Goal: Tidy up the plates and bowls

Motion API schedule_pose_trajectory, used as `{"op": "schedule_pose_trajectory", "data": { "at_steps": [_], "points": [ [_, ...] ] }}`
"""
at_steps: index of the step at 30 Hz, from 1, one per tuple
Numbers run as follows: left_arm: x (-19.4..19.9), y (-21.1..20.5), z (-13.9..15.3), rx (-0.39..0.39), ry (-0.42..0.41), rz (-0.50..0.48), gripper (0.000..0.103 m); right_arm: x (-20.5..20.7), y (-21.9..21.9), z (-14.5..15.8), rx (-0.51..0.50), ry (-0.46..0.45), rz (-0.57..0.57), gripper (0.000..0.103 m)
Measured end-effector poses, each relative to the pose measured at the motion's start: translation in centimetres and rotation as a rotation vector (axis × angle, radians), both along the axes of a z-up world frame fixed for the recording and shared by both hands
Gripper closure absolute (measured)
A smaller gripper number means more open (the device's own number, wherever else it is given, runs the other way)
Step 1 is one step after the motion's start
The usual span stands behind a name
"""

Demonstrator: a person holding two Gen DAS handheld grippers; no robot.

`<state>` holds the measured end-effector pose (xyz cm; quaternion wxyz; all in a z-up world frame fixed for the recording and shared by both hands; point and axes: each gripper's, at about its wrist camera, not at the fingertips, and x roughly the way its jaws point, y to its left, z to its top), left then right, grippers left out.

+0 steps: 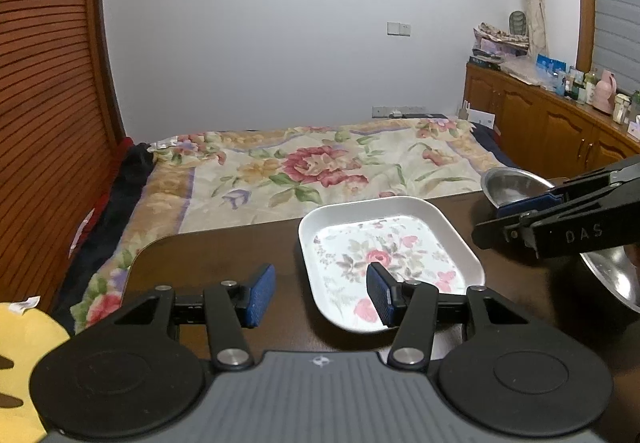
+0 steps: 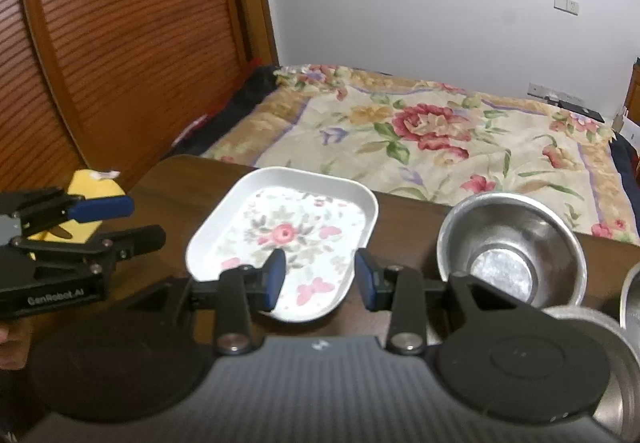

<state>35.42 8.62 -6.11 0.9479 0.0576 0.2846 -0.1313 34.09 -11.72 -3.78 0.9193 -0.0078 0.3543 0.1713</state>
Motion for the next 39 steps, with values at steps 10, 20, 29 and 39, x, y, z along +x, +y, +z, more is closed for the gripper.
{"op": "schedule_pose_trajectory", "data": {
  "at_steps": [10, 20, 29, 39],
  "points": [
    [3.0, -0.5, -1.5, -0.014, 0.036, -0.008, 0.057, 2.1, 0.7, -1.2, -0.054, 0.042, 0.025, 0.064],
    [5.3, 0.0, -3.3, -0.050, 0.101, 0.040, 0.067, 3.4, 1.4, -1.7, -0.125, 0.084, 0.042, 0.070],
    [6.4, 0.2, -4.3, -0.072, 0.156, 0.038, 0.086, 4.7, 1.7, -2.7, -0.163, 0.160, 0.030, 0.072],
    [6.1, 0.0, -4.4, -0.081, 0.167, 0.031, 0.087, 5.4, 1.4, -3.3, -0.123, 0.219, 0.018, 0.082]
  ]
}}
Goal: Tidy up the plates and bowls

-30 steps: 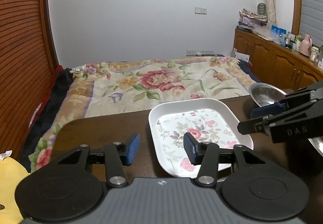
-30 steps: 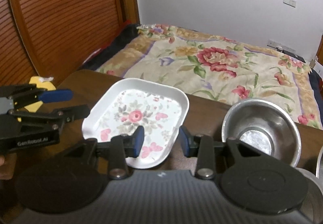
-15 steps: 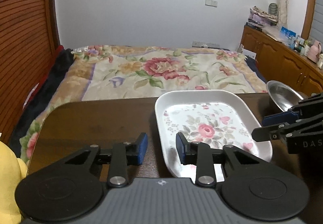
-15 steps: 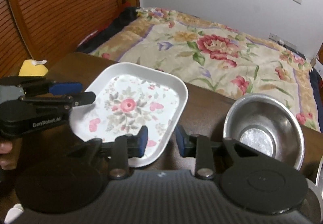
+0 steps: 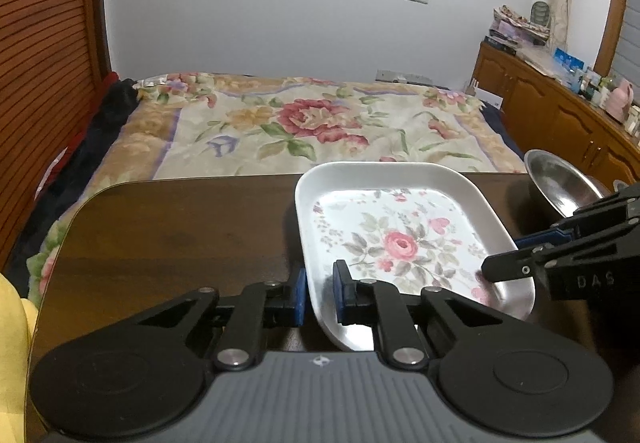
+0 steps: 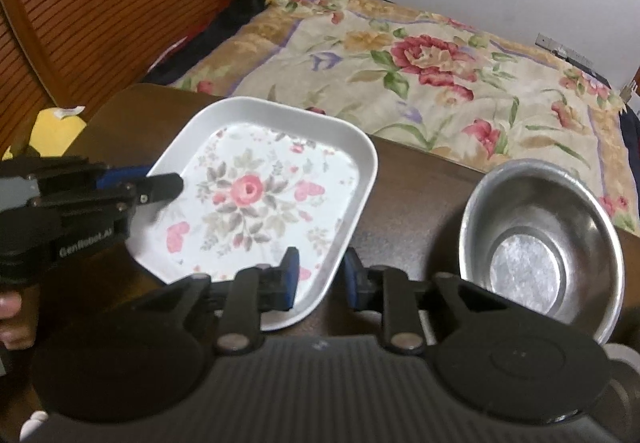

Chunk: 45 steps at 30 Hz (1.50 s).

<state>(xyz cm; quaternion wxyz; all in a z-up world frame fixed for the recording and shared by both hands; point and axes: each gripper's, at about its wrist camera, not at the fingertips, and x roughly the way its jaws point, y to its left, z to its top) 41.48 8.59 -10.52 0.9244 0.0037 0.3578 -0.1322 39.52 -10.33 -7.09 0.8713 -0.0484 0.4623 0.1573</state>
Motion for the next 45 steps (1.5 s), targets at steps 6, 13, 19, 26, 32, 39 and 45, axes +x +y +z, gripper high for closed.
{"op": "schedule_pose_trajectory", "data": {
  "at_steps": [6, 13, 19, 26, 32, 39, 45],
  "points": [
    [-1.0, 0.2, 0.2, 0.013, 0.017, 0.004, 0.087, -0.4, -0.2, 0.1, 0.012, 0.012, -0.001, 0.091],
    [-3.0, 1.7, 0.9, -0.047, 0.027, 0.017, 0.088, -1.5, -0.6, 0.4, 0.092, 0.007, -0.014, 0.091],
    [-4.9, 2.6, 2.5, -0.052, -0.014, 0.032, 0.088, -2.7, -0.7, 1.6, 0.167, -0.026, -0.008, 0.091],
    [-7.7, 2.7, 5.0, -0.039, -0.064, 0.038, 0.088, -5.0, -0.6, 3.4, 0.193, -0.072, 0.002, 0.091],
    [-10.7, 2.4, 7.7, -0.029, -0.112, 0.029, 0.088, -7.2, -0.9, 5.7, 0.201, -0.123, 0.013, 0.091],
    [-14.0, 1.5, 10.8, -0.002, -0.174, 0.014, 0.088, -10.2, -1.8, 7.8, 0.217, -0.177, 0.013, 0.091],
    [-17.3, 1.0, 12.3, 0.011, -0.217, 0.007, 0.087, -12.9, -2.5, 9.4, 0.231, -0.227, 0.011, 0.091]
  ]
}}
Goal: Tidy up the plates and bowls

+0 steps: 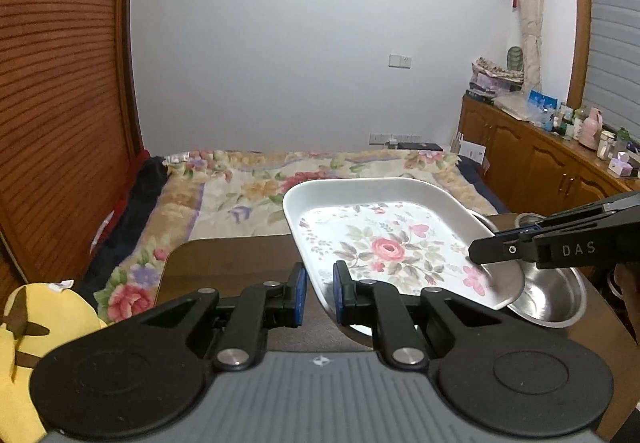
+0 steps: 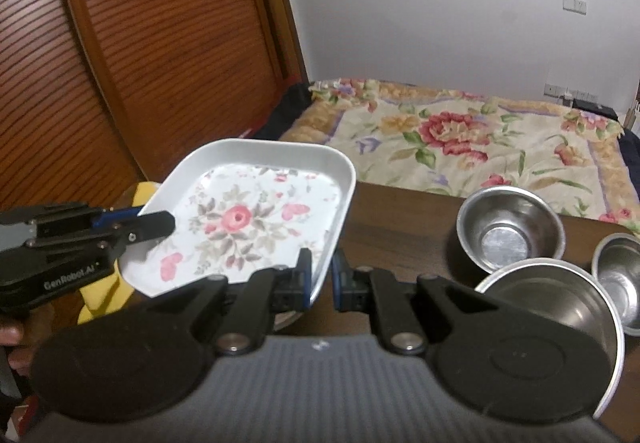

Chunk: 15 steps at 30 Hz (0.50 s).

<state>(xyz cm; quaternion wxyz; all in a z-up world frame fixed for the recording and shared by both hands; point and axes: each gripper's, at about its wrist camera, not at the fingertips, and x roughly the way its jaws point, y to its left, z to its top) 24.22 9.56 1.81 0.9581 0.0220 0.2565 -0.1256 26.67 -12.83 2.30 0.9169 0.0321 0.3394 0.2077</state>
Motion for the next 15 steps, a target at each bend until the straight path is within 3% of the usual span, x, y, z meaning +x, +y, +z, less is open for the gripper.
{"op": "schedule_pose_trajectory", "data": {
  "at_steps": [15],
  "points": [
    [-6.2, -0.9, 0.6, 0.005, -0.029, -0.035, 0.087, -5.7, -2.0, 0.4, 0.041, -0.049, -0.019, 0.091]
  ]
}}
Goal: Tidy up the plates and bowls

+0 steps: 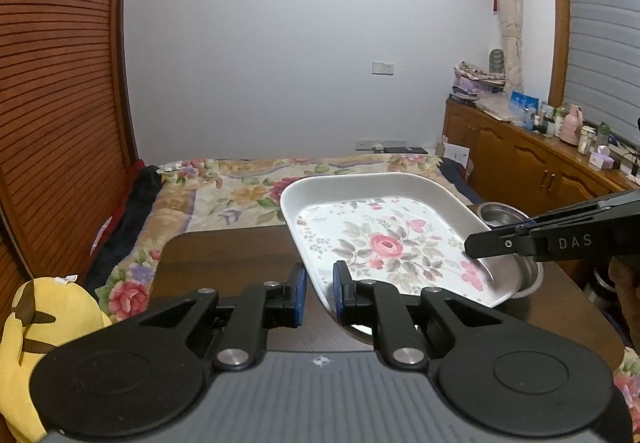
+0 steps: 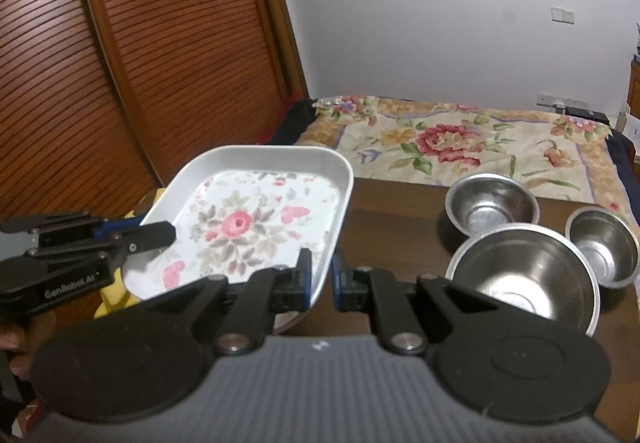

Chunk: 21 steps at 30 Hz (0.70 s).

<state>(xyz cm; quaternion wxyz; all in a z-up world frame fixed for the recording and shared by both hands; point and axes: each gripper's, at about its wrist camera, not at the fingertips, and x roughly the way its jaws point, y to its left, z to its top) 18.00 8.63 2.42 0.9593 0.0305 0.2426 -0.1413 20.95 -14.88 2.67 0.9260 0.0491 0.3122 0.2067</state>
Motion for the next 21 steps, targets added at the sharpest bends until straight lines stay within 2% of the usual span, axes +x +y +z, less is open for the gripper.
{"op": "schedule_pose_trajectory", "data": {
  "at_steps": [7, 21],
  "points": [
    [-2.4, -0.1, -0.8, -0.008, 0.008, -0.008, 0.087, -2.9, -0.5, -1.0, 0.007, -0.007, 0.004, 0.091],
    [-5.6, 1.3, -5.3, -0.023, 0.083, 0.016, 0.087, -6.0, 1.5, -4.9, -0.059, 0.039, 0.057, 0.091]
  ]
}}
